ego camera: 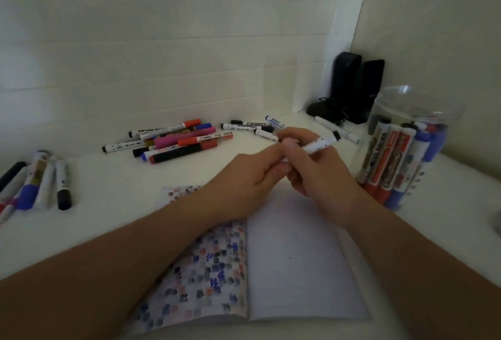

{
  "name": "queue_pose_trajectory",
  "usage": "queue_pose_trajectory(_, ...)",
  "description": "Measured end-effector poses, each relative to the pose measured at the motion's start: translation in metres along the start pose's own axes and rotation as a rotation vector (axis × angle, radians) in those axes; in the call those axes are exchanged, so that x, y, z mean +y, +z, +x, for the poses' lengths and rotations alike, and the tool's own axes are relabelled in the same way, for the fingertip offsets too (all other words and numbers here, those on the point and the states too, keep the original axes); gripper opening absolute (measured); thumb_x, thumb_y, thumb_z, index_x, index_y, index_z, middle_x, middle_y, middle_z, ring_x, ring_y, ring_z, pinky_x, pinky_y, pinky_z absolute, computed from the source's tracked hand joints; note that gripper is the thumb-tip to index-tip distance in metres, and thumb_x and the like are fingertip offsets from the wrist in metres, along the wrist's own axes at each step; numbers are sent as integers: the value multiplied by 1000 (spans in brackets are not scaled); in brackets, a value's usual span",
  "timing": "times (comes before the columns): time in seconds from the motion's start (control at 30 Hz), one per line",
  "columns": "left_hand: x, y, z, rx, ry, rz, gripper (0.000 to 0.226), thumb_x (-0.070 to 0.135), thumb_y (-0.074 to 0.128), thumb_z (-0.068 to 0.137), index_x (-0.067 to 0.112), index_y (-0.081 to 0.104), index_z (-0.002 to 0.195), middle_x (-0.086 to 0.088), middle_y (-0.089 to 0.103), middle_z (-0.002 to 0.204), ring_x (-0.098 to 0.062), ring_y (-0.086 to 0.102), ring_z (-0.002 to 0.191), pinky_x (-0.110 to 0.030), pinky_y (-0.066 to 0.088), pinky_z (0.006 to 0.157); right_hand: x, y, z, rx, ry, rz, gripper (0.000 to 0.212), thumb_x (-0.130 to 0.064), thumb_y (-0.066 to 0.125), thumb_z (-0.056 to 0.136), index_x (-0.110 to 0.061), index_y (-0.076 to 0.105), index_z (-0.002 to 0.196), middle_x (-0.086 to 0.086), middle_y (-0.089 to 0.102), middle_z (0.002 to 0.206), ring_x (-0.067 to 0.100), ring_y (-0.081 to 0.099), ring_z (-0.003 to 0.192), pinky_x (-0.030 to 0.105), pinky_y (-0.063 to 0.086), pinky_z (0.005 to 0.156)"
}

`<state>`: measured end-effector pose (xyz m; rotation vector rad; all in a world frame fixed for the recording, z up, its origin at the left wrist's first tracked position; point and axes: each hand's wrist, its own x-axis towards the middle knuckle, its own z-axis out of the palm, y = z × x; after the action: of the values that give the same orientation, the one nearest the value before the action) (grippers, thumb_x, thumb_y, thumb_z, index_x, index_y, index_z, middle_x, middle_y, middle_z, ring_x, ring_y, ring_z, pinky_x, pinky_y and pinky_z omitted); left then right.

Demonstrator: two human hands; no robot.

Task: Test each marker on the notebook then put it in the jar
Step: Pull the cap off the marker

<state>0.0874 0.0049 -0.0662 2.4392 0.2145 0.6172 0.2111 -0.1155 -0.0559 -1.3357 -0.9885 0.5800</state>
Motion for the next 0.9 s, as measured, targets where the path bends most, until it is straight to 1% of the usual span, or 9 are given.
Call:
queue_pose_trajectory(0.1, -8, 4, -1, -36, 30, 63, 41, 42, 40, 109, 41, 43, 150, 11, 73, 108, -1, 65, 80, -27, 53, 80, 5, 3, 0, 35, 60, -84, 41, -44, 51, 106, -9, 72, 109, 4, 54, 67, 12, 49, 61, 25, 41, 52)
queue_pose_trajectory(0.27, -13, -4, 5, 0, 83, 71, 40, 40, 45, 108, 48, 45, 148, 16, 73, 103, 1, 65, 80, -27, 53, 81, 3, 5, -3, 85, 136, -41, 38, -37, 45, 109, -7, 69, 108, 3, 58, 66, 9, 51, 56, 19, 40, 47)
queue_pose_trajectory(0.33, -13, -6, 3, -9, 71, 46, 43, 45, 48, 106, 52, 39, 148, 16, 70, 90, 2, 62, 73, -23, 49, 71, -1, 8, -2, 92, 115, 40, 31, -31, 45, 110, -14, 71, 104, 7, 62, 75, 9, 52, 57, 19, 40, 46)
queue_pose_trajectory(0.4, -14, -9, 1, 1, -1, 29, 45, 56, 50, 101, 49, 34, 143, 5, 63, 76, -8, 58, 63, -33, 48, 62, -3, 5, 2, 139, 127, 139, 30, -27, 48, 108, -18, 75, 99, 12, 66, 85, 11, 54, 63, 22, 41, 49)
queue_pose_trajectory(0.47, -19, -13, -1, 21, -109, 46, 51, 64, 55, 93, 45, 29, 133, -1, 57, 81, -13, 55, 66, -38, 46, 61, -8, -3, 6, 205, 163, 193, 30, -23, 53, 103, -20, 77, 84, 13, 64, 82, 13, 55, 64, 26, 40, 52)
queue_pose_trajectory(0.53, -27, -20, -3, -8, -165, 143, 55, 62, 65, 85, 46, 32, 126, 9, 50, 95, -11, 54, 82, -35, 45, 68, -8, -10, 8, 212, 178, 94, 29, -19, 58, 100, -18, 74, 76, 10, 60, 74, 16, 52, 61, 27, 38, 52)
queue_pose_trajectory(0.6, -32, -24, -5, -101, -177, 215, 50, 62, 69, 79, 52, 40, 118, 16, 44, 107, -12, 51, 101, -36, 48, 82, -4, -12, 8, 186, 184, -34, 21, -12, 63, 98, -14, 68, 78, 8, 55, 65, 15, 47, 56, 24, 35, 46)
queue_pose_trajectory(0.73, -36, -21, -5, -204, -210, 232, 45, 68, 70, 75, 57, 49, 113, 15, 41, 111, -12, 46, 105, -37, 49, 89, 3, -10, 7, 137, 174, -221, 15, 2, 67, 90, -8, 60, 83, 7, 51, 59, 14, 42, 50, 24, 32, 42)
queue_pose_trajectory(0.9, -40, -19, -1, -252, -275, 272, 45, 77, 66, 71, 59, 51, 109, 13, 41, 114, -14, 46, 109, -38, 48, 92, 10, -7, 7, 176, 175, -386, 17, -4, 70, 87, -11, 60, 77, 6, 59, 58, 14, 52, 50, 22, 42, 45)
